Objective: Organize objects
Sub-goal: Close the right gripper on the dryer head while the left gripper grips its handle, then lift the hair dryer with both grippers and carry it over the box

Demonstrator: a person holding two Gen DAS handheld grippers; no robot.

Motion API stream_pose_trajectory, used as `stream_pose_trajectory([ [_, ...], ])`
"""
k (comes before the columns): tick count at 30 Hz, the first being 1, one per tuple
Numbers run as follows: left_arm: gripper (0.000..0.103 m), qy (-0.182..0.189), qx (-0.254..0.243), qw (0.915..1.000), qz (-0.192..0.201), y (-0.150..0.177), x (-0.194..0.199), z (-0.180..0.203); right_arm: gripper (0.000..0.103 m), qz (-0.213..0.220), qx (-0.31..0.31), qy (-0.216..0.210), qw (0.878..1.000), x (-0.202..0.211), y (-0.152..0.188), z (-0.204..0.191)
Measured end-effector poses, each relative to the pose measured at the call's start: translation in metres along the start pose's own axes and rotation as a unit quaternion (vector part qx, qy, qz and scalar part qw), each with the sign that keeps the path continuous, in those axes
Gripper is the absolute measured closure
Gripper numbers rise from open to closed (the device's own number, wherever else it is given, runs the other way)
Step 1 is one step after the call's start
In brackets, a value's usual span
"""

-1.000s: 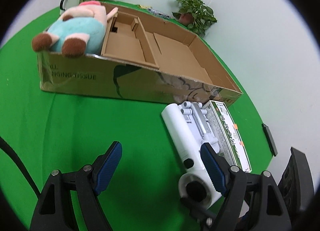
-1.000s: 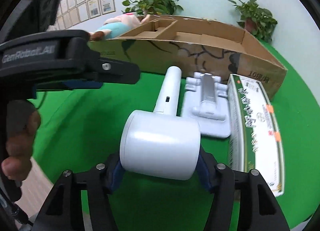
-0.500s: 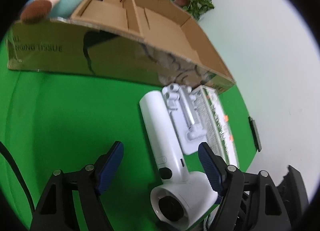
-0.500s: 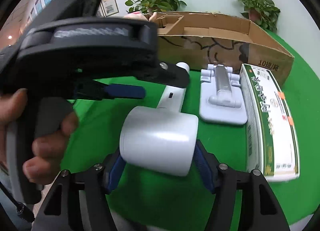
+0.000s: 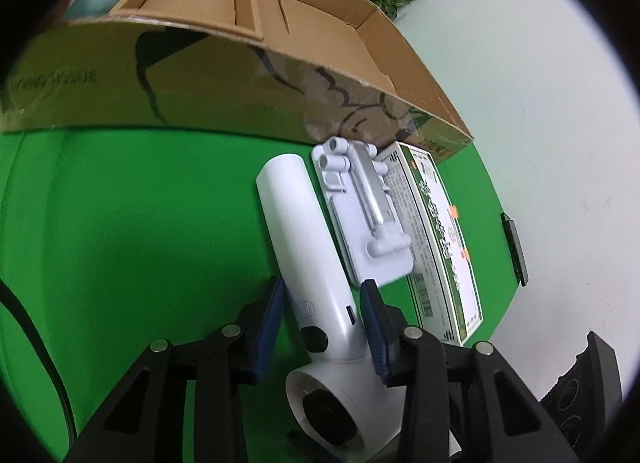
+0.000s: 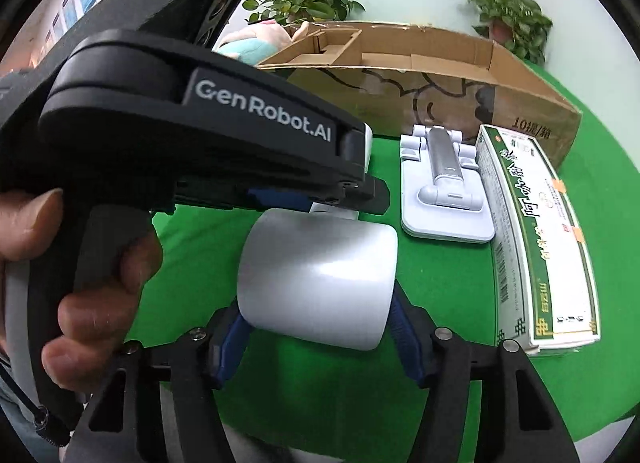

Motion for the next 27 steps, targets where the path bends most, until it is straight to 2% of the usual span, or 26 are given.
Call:
stream_pose_trajectory([
  [8,0.068,-0.009,0.003,0.9999,0.011,0.014,0.010,0.004,0.044,0.008,0.014,0.009,1.000,0.008,0.019,-0.013],
  [12,0.071,-0.002,-0.004,0.9995,0.030,0.009,0.025,0.013,0.045,0.009,-0.003,0.004,1.000,0.013,0.020,-0.014],
  [16,0.071,0.001,-0.013,0.9985,0.052,-0.003,0.043,0.021,0.045,0.030,0.001,0.010,1.000,0.026,0.013,-0.024],
  [22,0.071,0.005,-0.036,0.9948,0.095,-0.033,0.076,0.039,0.045,0.070,0.013,0.022,0.997,0.050,-0.018,-0.034],
  [27,0.071,0.010,-0.052,0.9907,0.125,-0.063,0.104,0.052,0.045,0.102,0.030,0.037,0.994,0.068,-0.067,-0.028],
])
Point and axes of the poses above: each gripper's, at about its wrist camera, not at the fingertips, and x roughly against the way its jaws point, z to its right, y to its underside, the point moved 7 cm from there along -x, roughly the way its jaws point, and after that the axes turned 14 degrees about -y, right-handed, at the moved point
